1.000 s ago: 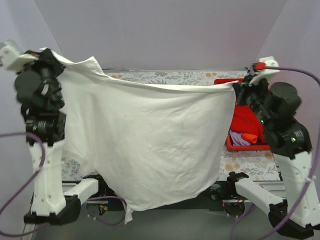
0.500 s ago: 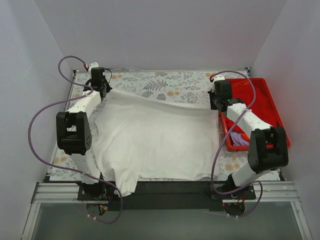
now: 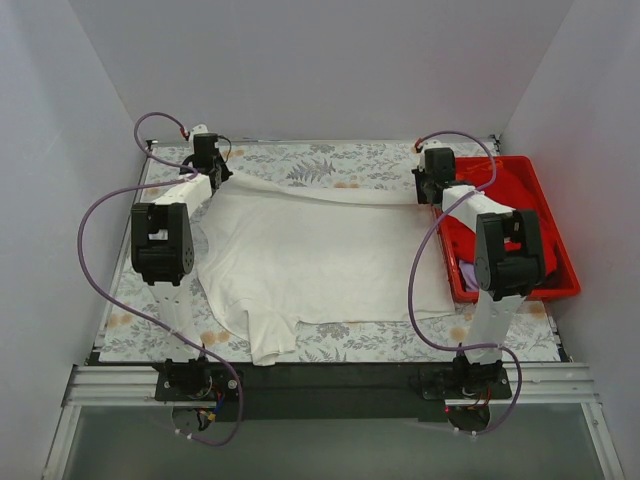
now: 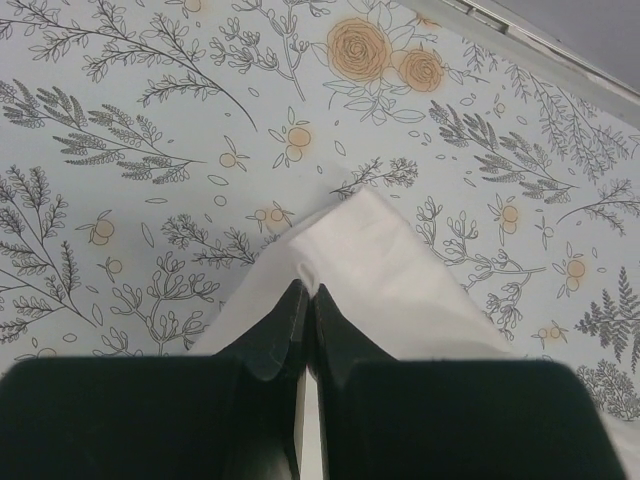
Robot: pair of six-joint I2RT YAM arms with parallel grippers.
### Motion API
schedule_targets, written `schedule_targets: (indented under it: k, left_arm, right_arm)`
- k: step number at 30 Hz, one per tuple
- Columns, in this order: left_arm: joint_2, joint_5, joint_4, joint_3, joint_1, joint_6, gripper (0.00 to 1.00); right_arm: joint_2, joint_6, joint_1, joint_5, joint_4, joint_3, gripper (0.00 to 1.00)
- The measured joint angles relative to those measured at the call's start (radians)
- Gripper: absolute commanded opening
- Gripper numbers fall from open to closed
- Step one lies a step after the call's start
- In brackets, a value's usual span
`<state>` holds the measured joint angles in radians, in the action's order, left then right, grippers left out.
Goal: Fold and stack the t-shirts
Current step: Flatten the tshirt out, then fold the tshirt
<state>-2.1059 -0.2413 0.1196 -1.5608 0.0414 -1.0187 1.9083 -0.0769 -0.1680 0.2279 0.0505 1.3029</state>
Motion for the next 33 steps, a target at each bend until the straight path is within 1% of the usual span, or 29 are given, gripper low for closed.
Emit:
schedule_targets:
  k: [6, 12, 16, 20, 28, 33]
  left_arm:
    - [0.040, 0.022, 0.011, 0.035, 0.000, -0.044, 0.00]
    - [0.181, 0.021, 0.096, 0.128, 0.000, -0.113, 0.00]
    - [0.257, 0.016, 0.161, 0.145, 0.000, -0.144, 0.00]
    - [0.301, 0.010, 0.230, 0.157, 0.000, -0.171, 0.00]
    - [0.401, 0.011, 0.344, 0.312, 0.000, -0.225, 0.00]
    - [0.483, 0.019, 0.374, 0.397, 0.000, -0.258, 0.00]
  right_arm:
    - [0.009, -0.010, 0.009, -0.012, -0.002, 0.000, 0.01]
    - [0.000, -0.011, 0.016, -0.016, -0.002, -0.005, 0.01]
    - [-0.016, -0.011, 0.018, -0.014, -0.003, -0.016, 0.01]
    - [-0.041, -0.010, 0.018, -0.013, 0.002, -0.047, 0.01]
    - [-0.086, 0.014, 0.023, -0.014, 0.007, -0.111, 0.01]
    - [-0.094, 0.027, 0.022, -0.014, 0.005, -0.133, 0.01]
